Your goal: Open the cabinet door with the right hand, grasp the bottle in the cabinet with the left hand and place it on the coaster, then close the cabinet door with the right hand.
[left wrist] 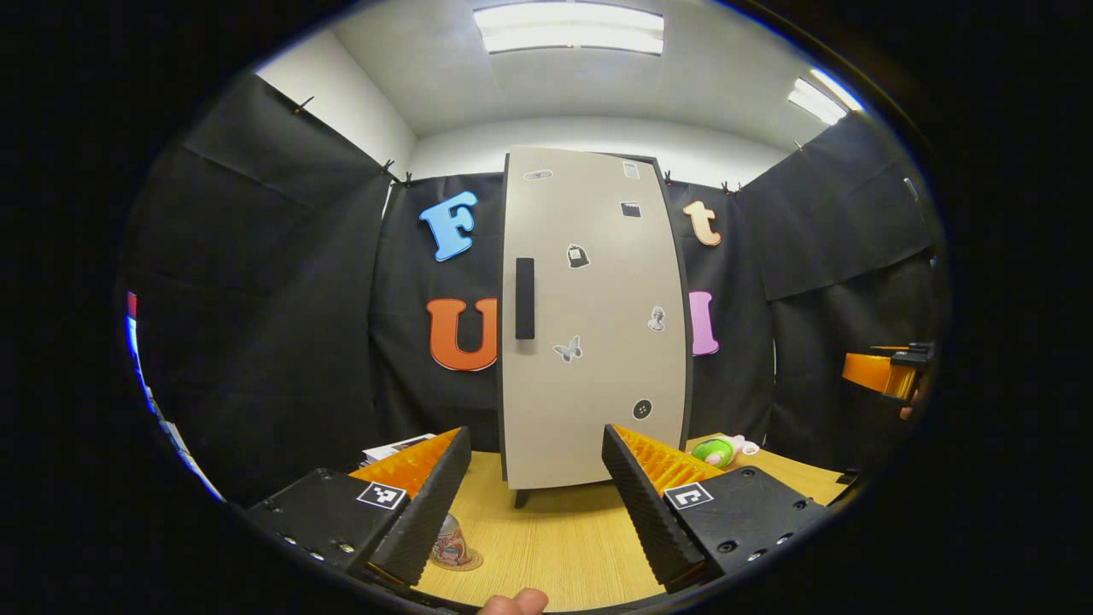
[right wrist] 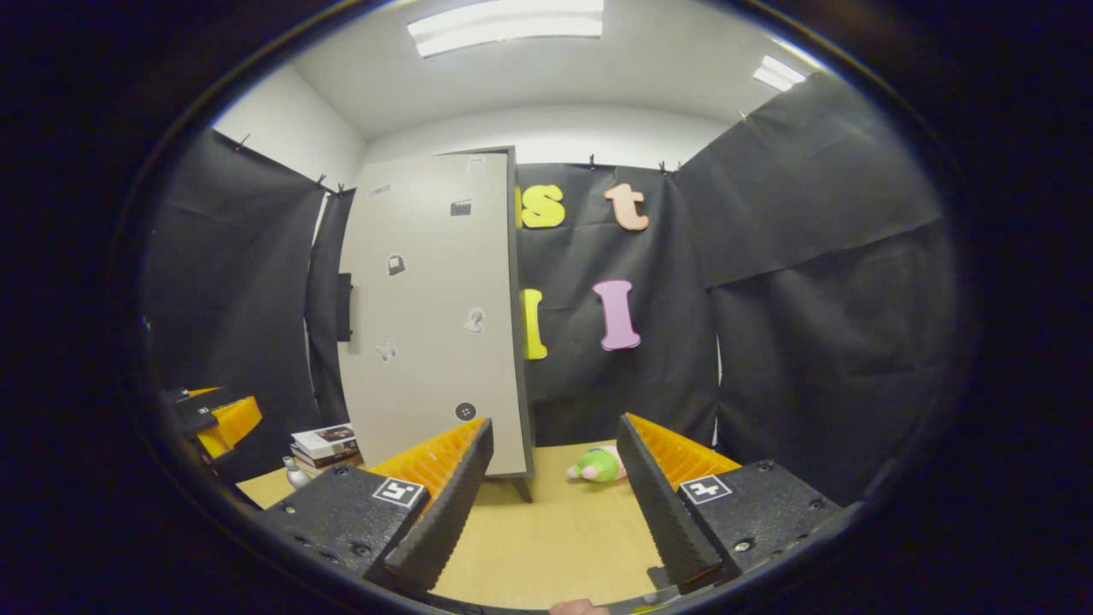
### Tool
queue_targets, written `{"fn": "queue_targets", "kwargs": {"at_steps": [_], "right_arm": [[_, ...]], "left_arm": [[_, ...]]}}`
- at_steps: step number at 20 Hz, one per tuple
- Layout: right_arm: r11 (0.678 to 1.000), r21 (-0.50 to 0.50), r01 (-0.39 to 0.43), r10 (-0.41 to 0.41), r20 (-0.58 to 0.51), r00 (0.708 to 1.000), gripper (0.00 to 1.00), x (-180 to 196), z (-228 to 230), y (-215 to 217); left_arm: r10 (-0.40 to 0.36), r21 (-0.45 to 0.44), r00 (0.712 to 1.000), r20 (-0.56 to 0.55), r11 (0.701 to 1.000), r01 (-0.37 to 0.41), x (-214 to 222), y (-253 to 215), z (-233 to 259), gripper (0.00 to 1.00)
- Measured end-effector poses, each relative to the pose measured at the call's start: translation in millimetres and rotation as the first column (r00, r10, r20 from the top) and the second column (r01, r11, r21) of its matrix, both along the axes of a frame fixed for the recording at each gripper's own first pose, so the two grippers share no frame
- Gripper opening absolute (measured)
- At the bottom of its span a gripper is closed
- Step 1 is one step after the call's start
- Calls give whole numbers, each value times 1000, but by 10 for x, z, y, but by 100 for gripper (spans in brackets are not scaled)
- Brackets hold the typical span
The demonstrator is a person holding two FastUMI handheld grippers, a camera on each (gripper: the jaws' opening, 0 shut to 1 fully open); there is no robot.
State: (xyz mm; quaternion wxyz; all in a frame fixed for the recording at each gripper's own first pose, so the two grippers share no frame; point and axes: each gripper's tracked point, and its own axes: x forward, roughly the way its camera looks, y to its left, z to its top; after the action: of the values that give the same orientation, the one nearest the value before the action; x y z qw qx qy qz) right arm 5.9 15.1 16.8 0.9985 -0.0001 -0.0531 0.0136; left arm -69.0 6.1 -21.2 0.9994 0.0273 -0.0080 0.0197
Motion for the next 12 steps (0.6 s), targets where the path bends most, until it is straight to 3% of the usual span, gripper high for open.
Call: {"fn": "queue_targets", "kwargs": {"at_steps": [11, 12], "right_arm": [[1000, -10, -28, 28, 15, 999, 94, 81, 81, 149], [1000, -12, -28, 28, 15, 999, 90, 85, 77, 147]], "left_arm": [[7, 5, 1000, 2, 1000, -7, 20, 23, 13, 94], [6, 5, 1000, 1, 1000, -6, 22, 18, 9, 94]]}}
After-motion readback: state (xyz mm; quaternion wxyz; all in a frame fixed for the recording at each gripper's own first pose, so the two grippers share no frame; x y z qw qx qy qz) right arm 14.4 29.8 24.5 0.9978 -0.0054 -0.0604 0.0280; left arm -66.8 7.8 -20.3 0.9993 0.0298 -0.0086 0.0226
